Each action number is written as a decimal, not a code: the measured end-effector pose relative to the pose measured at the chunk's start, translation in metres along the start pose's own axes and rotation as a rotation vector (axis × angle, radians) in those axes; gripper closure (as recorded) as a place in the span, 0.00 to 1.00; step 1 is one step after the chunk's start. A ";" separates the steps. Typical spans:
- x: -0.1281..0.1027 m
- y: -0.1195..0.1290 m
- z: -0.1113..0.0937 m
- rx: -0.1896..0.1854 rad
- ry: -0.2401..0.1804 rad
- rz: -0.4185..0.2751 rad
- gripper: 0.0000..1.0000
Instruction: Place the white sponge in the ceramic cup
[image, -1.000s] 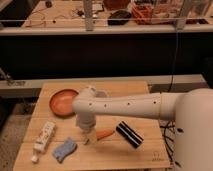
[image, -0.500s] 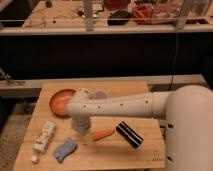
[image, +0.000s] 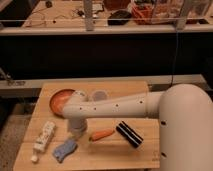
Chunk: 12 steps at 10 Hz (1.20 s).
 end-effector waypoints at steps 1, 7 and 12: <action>-0.002 0.000 0.002 -0.003 -0.002 -0.009 0.20; -0.016 -0.003 0.021 -0.007 -0.020 -0.031 0.20; -0.020 -0.008 0.030 -0.017 -0.029 -0.048 0.20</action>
